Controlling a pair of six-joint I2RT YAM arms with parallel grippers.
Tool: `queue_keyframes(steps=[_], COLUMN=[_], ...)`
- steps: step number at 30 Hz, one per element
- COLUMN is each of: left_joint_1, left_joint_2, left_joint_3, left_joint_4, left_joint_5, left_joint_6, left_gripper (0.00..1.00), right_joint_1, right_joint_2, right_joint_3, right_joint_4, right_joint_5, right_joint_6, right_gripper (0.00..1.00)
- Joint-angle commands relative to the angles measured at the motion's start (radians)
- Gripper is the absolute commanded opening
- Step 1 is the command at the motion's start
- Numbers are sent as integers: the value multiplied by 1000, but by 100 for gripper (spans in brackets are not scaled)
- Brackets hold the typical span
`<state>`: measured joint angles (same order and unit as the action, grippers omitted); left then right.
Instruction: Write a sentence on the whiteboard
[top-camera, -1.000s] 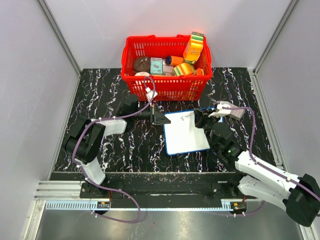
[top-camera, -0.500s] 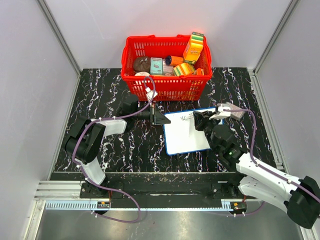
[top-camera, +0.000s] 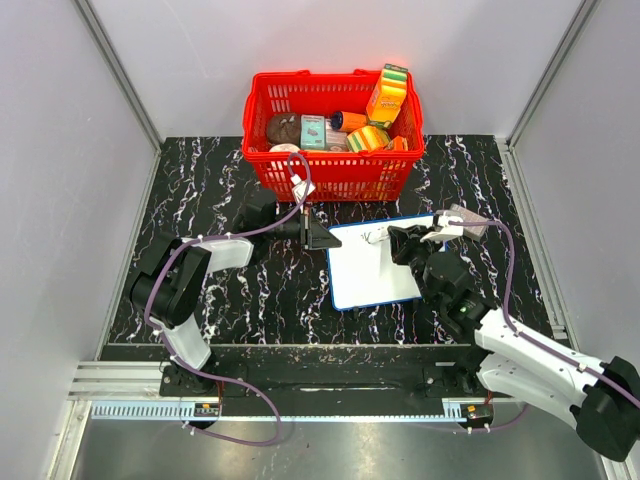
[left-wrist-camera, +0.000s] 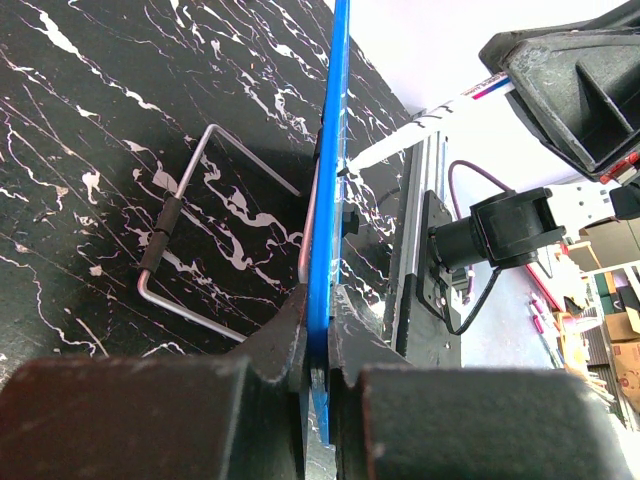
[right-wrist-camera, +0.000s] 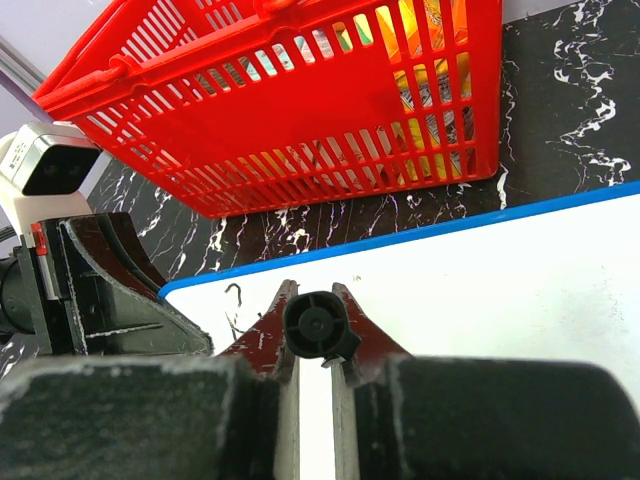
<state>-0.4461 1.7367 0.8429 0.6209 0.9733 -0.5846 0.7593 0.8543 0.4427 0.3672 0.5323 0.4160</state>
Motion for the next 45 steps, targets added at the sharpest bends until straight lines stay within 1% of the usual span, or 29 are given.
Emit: queue_keyframes(steps=[1,8,24,31,45], left_joint_1=[-2,0,0,-2,-3], left_joint_2=[4,4,4,4,6], left_joint_3=[27,27,27,28,28], left_joint_4=[25,23,23,20,19], left_joint_5=[-15,-13,-13,-15,-13], left_joint_6=[100,100,101,101,103], left_gripper=[0,0,0,0,0], right_joint_1=[3,3,5,3,3], right_joint_2=[23,58,49,61,25], right_joint_3=[34,76,99,110,56], right_joint_4=[-10,19,58,38,-56], right_joint_5=[47,64,75,64,35], right_joint_6=[-39,-63,-91,-95,-43], right_gripper=[0,0,0,0,0])
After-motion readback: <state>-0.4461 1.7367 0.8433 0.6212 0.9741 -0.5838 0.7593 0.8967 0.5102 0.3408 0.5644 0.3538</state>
